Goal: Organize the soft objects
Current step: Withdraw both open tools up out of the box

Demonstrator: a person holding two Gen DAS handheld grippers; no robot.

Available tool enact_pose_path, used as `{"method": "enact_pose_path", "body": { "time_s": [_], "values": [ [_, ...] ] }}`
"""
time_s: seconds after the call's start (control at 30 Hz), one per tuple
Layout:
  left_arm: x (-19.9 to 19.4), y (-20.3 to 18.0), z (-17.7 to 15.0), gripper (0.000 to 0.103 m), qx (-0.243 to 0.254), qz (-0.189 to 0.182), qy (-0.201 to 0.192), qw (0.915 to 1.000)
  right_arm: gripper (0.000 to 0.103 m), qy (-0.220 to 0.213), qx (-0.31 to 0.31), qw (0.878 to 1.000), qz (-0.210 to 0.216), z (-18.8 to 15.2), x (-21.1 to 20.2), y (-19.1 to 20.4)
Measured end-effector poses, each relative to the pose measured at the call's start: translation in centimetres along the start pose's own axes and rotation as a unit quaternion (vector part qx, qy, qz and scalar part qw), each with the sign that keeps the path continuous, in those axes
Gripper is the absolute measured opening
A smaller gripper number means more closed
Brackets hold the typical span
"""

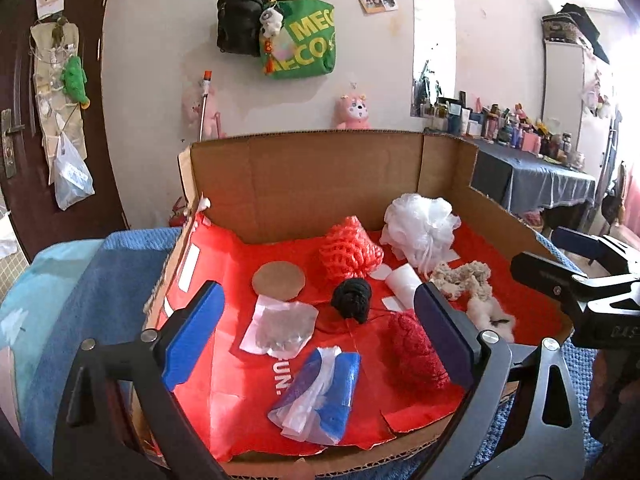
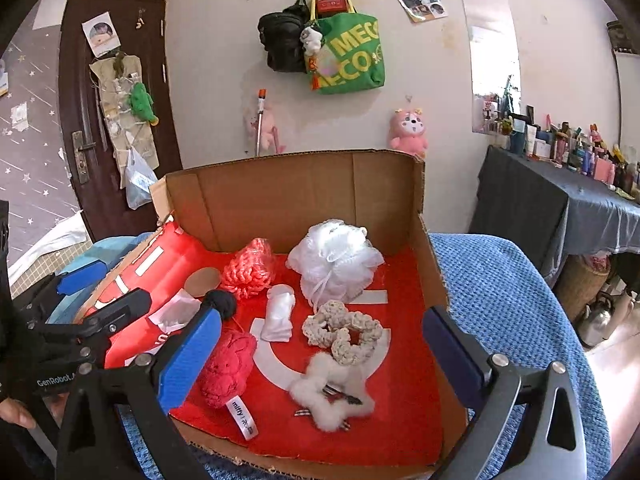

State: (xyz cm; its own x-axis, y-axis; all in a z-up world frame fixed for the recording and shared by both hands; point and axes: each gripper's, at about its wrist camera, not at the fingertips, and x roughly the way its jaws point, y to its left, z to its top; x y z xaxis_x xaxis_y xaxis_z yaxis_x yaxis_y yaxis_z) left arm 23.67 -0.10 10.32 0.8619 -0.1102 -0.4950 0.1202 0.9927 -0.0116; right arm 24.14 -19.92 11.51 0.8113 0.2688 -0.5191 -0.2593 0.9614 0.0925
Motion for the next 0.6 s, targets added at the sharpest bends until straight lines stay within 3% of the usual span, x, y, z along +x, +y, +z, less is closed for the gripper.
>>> {"method": "enact_pose_path", "body": {
  "time_s": [0.6],
  "values": [
    [1.2,-0.2,-2.2,0.097,0.001,0.02,0.014,0.9997,0.103,0.004,-0.036,0.999,-0.04,-2.4,1.3,1.0]
  ]
}}
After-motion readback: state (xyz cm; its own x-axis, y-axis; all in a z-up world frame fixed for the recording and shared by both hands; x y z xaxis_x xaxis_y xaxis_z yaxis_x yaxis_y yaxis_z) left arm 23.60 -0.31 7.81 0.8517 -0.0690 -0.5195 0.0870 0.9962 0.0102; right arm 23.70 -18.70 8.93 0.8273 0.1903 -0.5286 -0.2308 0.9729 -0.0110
